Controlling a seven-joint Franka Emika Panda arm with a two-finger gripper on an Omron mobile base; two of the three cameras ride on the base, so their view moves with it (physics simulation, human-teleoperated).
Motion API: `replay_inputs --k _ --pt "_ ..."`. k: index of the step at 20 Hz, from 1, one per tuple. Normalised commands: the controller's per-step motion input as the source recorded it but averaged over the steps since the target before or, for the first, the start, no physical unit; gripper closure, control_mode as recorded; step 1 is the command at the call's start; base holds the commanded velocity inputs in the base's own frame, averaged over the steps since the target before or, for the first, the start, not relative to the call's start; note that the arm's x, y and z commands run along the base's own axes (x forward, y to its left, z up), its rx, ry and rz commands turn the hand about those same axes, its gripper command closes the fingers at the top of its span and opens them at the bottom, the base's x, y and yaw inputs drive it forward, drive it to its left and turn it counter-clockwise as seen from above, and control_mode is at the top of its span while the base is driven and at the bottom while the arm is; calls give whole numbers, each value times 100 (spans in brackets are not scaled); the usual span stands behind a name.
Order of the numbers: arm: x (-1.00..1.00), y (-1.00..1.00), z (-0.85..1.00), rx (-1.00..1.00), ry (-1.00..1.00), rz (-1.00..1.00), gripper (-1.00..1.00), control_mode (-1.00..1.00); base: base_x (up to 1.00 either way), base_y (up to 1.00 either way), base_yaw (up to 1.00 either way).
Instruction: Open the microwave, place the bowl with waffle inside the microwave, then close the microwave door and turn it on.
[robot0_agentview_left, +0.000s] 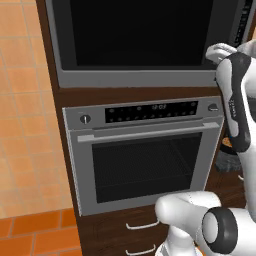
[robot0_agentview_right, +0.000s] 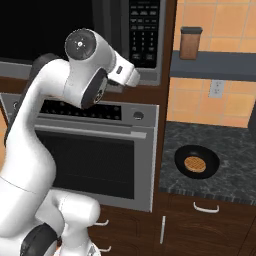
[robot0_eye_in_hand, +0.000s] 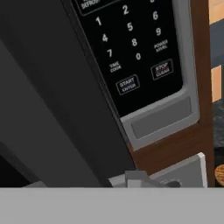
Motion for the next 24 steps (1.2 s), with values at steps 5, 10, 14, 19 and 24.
replay_inputs --k 5,10,14,19,24 --pt "-100 3 0 -15 -5 -27 100 -100 0 0 0" --pt "-100 19 0 -20 -20 -23 100 -100 0 0 0" --pt "-100 19 0 -21 -29 -13 100 -100 0 0 0" --pt "-100 51 -9 -29 -28 -2 -100 -100 0 0 0" --pt "-11 27 -5 -11 1 0 -100 -100 0 0 0"
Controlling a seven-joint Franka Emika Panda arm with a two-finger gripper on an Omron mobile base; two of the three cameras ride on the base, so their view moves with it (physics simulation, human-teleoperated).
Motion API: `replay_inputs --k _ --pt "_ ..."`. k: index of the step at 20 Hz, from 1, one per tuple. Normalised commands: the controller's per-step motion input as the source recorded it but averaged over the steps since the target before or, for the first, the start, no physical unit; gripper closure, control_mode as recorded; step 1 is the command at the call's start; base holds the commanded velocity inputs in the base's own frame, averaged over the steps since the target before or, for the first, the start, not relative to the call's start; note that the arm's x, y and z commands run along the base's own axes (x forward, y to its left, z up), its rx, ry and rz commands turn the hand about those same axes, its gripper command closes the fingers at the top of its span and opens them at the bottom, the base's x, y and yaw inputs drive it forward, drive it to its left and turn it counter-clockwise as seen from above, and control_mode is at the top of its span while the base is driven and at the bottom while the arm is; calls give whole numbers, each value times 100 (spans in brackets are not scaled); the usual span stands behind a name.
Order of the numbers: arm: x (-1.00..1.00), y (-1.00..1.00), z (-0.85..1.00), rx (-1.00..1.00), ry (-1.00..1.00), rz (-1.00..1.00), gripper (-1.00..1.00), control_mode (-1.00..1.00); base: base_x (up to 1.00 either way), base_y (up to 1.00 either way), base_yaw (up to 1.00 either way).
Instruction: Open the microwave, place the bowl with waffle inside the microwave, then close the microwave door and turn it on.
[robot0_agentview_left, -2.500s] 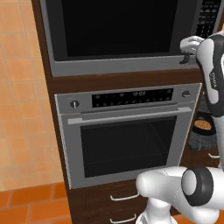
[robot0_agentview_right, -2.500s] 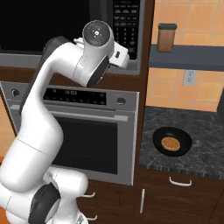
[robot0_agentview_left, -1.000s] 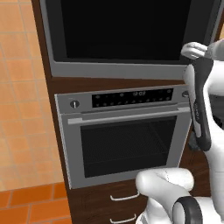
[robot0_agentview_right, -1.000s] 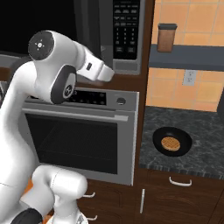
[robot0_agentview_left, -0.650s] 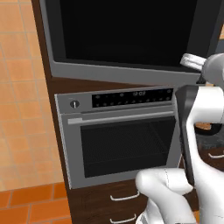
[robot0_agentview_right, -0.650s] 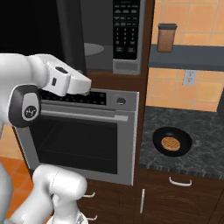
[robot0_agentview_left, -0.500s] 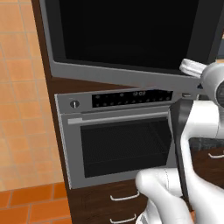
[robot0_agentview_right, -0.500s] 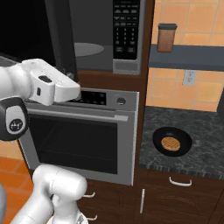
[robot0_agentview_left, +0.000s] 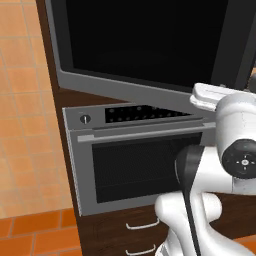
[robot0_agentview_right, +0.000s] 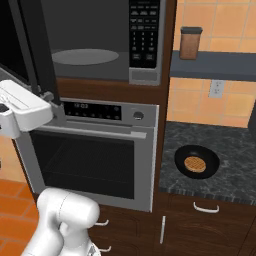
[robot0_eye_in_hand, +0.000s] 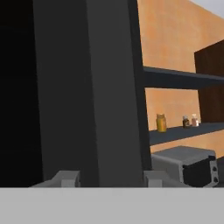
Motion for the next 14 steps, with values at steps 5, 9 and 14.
replay_inputs --k 5,9,14 --pt "-74 -1 0 0 0 -3 -100 -100 0 0 0" --pt "-100 -9 7 -2 0 6 -100 -100 0 0 0" --pt "-18 -39 0 16 26 37 -100 -100 0 0 0"
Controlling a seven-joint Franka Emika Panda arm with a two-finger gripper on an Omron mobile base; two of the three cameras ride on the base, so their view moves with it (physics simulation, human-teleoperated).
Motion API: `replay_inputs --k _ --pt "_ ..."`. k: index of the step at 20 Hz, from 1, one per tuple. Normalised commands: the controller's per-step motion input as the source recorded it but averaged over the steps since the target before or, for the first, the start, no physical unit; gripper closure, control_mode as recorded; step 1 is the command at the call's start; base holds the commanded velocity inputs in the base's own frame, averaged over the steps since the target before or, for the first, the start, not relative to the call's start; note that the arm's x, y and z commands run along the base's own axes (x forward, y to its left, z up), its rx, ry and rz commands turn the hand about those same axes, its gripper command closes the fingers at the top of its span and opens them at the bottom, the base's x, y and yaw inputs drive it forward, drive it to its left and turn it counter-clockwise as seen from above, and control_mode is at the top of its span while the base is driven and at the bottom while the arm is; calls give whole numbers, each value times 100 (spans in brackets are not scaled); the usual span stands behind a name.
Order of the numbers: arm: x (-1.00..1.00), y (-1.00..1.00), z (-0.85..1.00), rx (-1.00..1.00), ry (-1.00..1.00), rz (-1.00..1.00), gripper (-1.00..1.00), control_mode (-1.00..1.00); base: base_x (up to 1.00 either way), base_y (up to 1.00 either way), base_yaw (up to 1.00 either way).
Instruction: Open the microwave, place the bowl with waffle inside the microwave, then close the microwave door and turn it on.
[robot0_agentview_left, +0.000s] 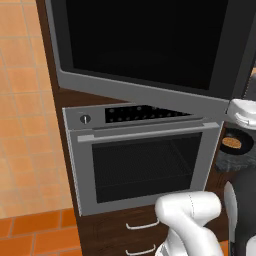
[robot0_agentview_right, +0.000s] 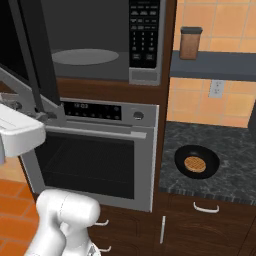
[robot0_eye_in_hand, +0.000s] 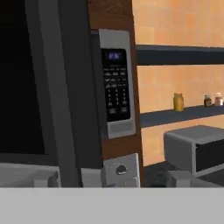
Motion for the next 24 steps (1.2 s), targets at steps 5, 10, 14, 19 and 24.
replay_inputs --k 5,10,14,19,24 --pt "56 -95 6 78 27 19 -100 -100 0 0 0" --pt "64 -88 -9 100 20 16 -100 -100 0 0 0" --pt "50 -22 -59 69 5 15 -100 -100 0 0 0" --pt "56 44 -72 36 0 18 -100 -100 0 0 0" --pt "55 72 -35 33 0 24 -100 -100 0 0 0"
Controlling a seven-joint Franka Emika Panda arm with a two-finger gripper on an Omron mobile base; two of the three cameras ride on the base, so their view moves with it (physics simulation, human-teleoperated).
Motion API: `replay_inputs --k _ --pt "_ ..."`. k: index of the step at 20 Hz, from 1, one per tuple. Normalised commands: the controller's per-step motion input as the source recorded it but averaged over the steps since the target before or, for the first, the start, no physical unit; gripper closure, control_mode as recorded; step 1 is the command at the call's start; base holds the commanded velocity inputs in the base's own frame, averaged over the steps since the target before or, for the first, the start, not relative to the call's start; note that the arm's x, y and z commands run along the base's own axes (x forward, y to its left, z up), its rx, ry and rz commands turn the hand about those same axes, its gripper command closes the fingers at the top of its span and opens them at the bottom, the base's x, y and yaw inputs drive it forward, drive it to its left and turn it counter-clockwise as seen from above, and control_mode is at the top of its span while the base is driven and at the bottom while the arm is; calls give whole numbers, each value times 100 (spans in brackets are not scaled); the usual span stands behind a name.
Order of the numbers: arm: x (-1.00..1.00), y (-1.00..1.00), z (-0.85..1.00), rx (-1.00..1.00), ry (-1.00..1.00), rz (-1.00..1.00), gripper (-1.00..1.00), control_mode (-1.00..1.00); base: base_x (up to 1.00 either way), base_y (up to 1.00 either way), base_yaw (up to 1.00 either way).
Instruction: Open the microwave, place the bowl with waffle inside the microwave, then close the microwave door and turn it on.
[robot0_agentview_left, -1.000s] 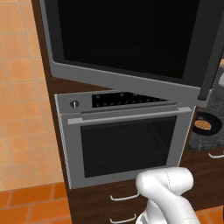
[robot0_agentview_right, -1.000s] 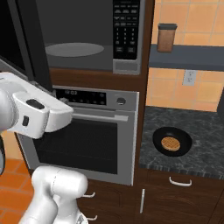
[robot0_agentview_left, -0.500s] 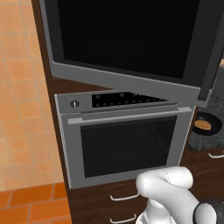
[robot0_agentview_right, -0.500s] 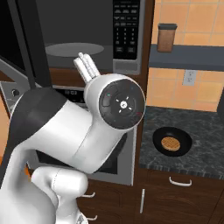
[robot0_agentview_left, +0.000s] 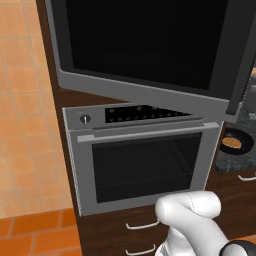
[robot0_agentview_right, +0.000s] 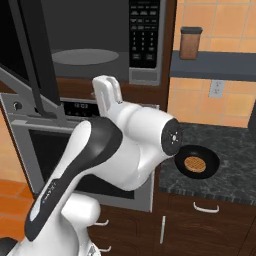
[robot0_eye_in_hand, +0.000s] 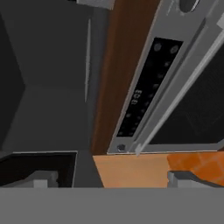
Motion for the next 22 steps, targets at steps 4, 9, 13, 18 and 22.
replay_inputs --k 4,9,13,18,22 --pt "54 31 0 22 0 26 -100 -100 0 0 0" --pt "40 29 0 11 -5 27 -100 -100 0 0 0" --pt "5 35 3 8 -23 23 -100 -100 0 0 0" --pt "-56 36 38 1 -36 24 -100 -100 0 0 0" --pt "-100 53 51 -4 -40 31 -100 -100 0 0 0"
